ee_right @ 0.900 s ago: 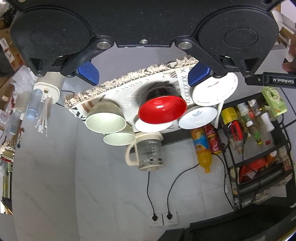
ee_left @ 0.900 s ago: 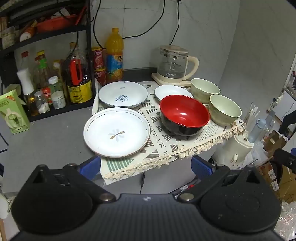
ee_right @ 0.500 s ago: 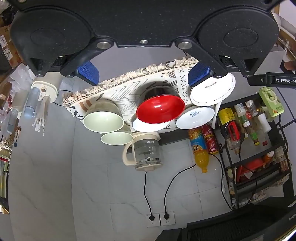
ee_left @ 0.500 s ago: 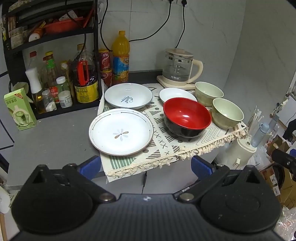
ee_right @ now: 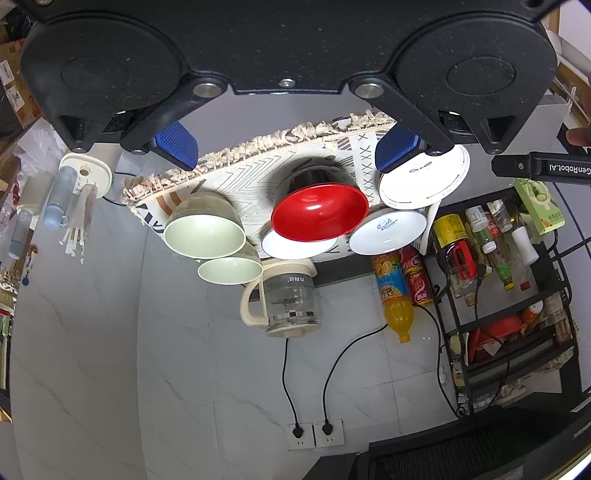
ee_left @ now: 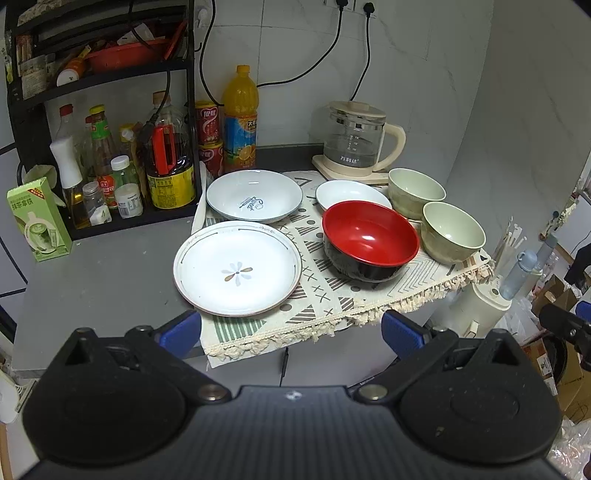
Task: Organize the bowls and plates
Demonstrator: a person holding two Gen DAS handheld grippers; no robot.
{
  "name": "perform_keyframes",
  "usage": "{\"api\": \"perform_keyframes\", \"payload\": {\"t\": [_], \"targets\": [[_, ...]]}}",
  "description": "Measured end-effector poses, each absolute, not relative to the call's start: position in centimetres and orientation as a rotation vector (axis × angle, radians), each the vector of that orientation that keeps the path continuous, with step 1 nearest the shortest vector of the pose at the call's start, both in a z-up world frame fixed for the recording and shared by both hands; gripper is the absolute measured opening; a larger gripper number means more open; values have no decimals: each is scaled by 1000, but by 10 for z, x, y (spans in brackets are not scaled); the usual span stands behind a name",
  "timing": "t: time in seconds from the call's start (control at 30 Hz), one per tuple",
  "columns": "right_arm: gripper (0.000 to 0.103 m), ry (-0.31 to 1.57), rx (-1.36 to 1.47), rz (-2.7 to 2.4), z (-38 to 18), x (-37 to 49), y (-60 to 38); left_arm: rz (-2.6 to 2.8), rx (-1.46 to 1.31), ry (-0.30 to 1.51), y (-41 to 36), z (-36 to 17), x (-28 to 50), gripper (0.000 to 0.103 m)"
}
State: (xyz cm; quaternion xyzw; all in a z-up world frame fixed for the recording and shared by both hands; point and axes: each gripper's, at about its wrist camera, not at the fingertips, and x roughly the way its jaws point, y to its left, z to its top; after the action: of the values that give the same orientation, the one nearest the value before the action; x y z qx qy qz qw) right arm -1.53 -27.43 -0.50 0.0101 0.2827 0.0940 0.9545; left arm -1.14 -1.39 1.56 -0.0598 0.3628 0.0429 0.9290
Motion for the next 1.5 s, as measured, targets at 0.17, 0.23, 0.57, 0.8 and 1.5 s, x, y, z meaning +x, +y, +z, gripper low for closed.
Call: {"api": "perform_keyframes", "payload": {"t": [0.17, 0.23, 0.57, 0.8, 1.5], "targets": [[103, 578, 25, 186, -4, -12, -275, 94, -132, 748, -13, 15, -11, 103], [103, 575, 19, 202, -3, -13, -274, 99, -129, 751, -12, 15, -11, 103], [103, 564, 14, 206, -3, -13, -277, 107, -132, 748, -14, 18, -9, 103], [103, 557, 3, 206, -2, -15, -276, 100, -129, 753, -19, 18, -8, 103], [103, 547, 1, 214, -2, -14, -282, 105, -141, 752, -27, 15, -11, 103]]}}
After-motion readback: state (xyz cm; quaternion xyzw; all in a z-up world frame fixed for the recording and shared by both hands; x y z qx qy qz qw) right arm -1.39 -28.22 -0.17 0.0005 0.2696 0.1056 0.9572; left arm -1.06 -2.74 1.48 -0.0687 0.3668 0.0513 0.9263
